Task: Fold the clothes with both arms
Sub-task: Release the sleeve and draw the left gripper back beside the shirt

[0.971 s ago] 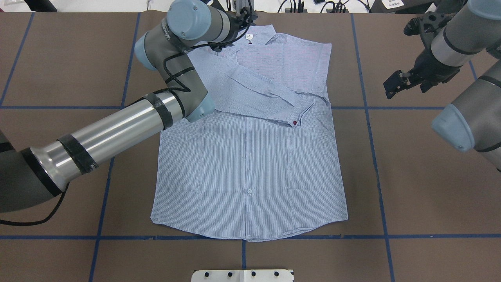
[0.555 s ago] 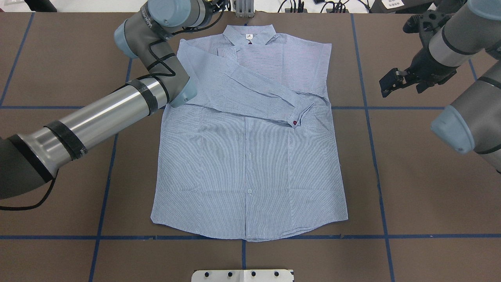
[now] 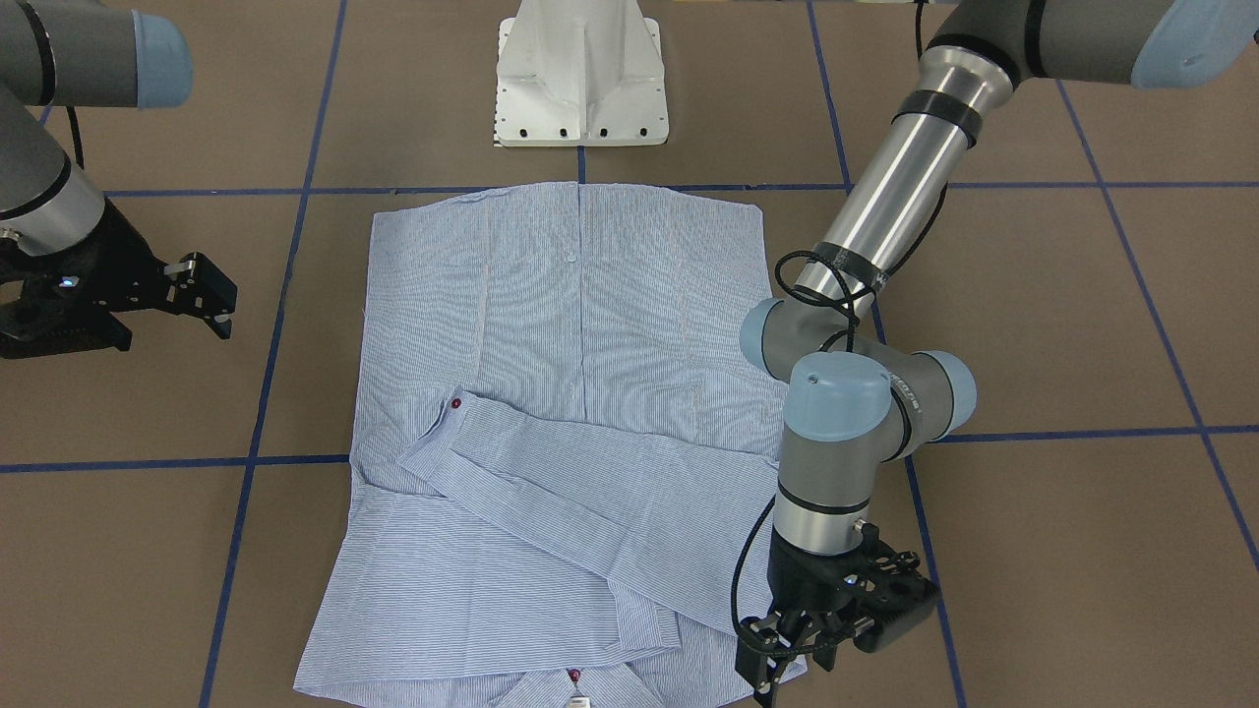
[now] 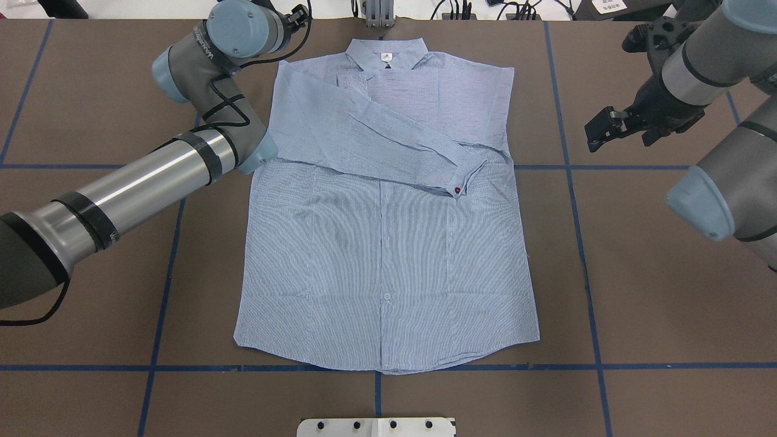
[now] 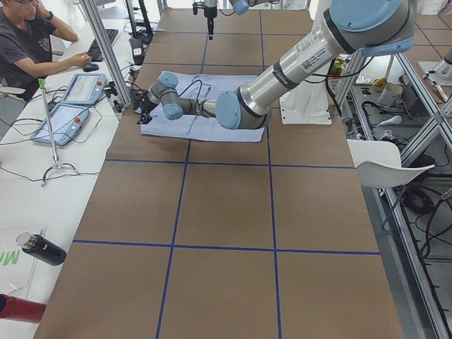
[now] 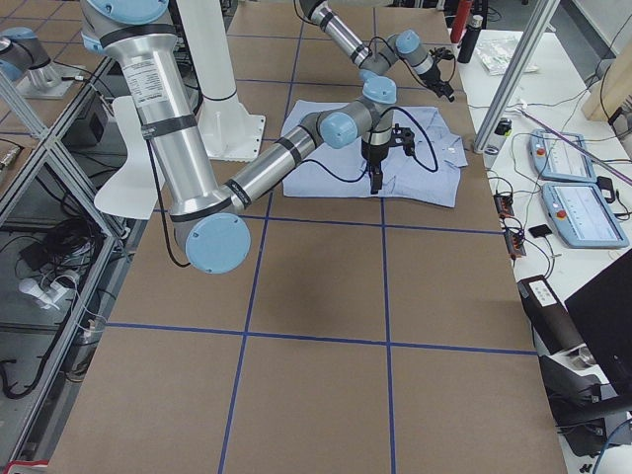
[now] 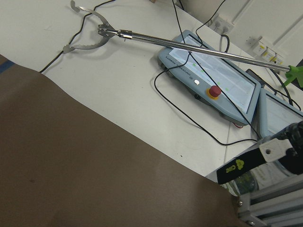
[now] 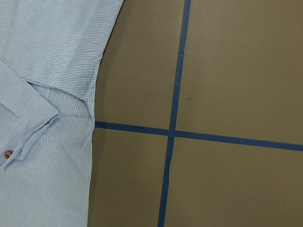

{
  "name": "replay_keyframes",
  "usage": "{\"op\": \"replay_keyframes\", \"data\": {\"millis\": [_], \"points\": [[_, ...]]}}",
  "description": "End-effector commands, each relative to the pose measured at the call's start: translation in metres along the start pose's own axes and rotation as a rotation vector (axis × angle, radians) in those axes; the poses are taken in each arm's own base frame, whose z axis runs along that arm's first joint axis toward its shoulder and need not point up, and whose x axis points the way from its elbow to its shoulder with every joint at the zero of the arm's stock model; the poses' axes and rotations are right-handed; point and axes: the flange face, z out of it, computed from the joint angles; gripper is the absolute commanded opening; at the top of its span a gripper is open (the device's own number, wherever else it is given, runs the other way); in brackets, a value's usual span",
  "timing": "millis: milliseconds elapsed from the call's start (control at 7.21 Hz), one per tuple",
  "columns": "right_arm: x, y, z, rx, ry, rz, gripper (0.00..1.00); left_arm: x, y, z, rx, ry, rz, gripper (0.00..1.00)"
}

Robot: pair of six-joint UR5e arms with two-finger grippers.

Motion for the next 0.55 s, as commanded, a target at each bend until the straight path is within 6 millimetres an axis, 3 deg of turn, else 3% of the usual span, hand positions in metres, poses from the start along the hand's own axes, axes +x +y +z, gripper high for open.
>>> {"op": "replay_keyframes", "data": {"millis": [0, 416], "points": [[-0.001, 0.001, 0.002, -0.004, 0.001, -0.002, 1.0, -0.016, 0.008, 0.009, 0.011, -0.05, 0.11, 0.82], [0.0, 0.0, 0.006, -0.01, 0.004, 0.001, 1.0, -0.017, 0.051, 0.014, 0.033, -0.089, 0.283, 0.73]]}}
